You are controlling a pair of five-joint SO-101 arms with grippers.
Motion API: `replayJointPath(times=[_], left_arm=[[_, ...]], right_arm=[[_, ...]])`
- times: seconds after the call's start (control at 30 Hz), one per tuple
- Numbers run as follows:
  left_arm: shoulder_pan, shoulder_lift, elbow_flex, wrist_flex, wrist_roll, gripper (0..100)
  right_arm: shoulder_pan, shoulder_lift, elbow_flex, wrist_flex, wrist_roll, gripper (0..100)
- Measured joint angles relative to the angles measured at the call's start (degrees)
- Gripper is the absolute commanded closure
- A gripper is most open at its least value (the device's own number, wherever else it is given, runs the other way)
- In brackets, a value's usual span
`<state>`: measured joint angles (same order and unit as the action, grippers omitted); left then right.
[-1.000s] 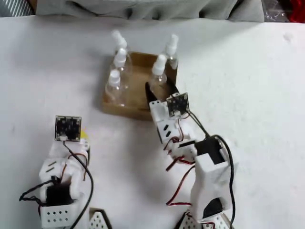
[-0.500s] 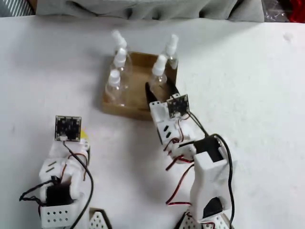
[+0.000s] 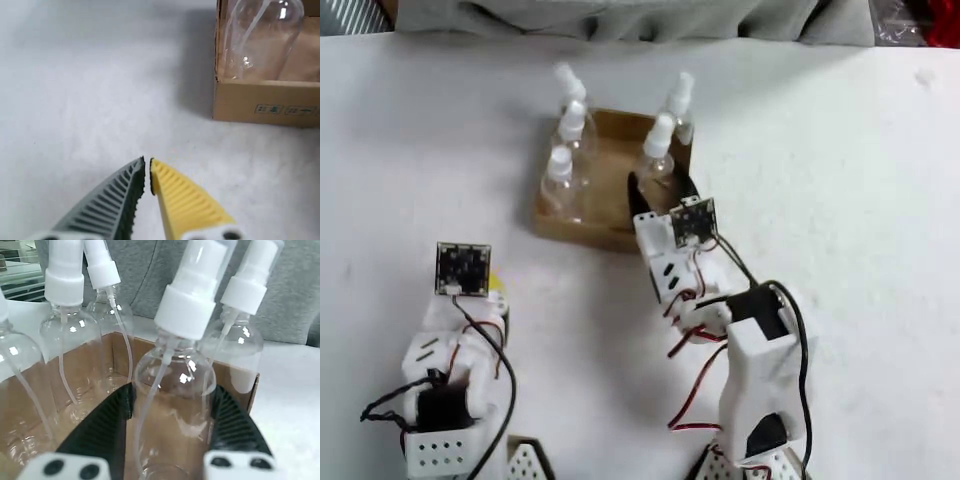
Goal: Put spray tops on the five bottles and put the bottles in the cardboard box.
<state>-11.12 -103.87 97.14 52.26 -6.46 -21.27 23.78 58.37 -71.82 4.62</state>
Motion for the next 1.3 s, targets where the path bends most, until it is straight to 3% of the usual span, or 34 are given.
replayJointPath(times=[0.13,0.47,0.63,1.03,1.3], left_arm=[[0.0,0.0,0.0,0.0,0.0,98],[0.0,0.0,0.0,0.0,0.0,98],[0.0,0.0,0.0,0.0,0.0,98],[0.0,0.0,0.0,0.0,0.0,98],[0.0,0.0,0.0,0.0,0.0,98]], right_arm=[[0.0,0.0,0.0,0.18,0.0,83.9],[0.0,0.0,0.0,0.18,0.0,82.7],[-0.62,0.0,0.09,0.18,0.0,73.6],[-1.67,0.09,1.67,0.18,0.0,72.9],[-1.67,-4.22,5.54,0.18,0.0,66.4]])
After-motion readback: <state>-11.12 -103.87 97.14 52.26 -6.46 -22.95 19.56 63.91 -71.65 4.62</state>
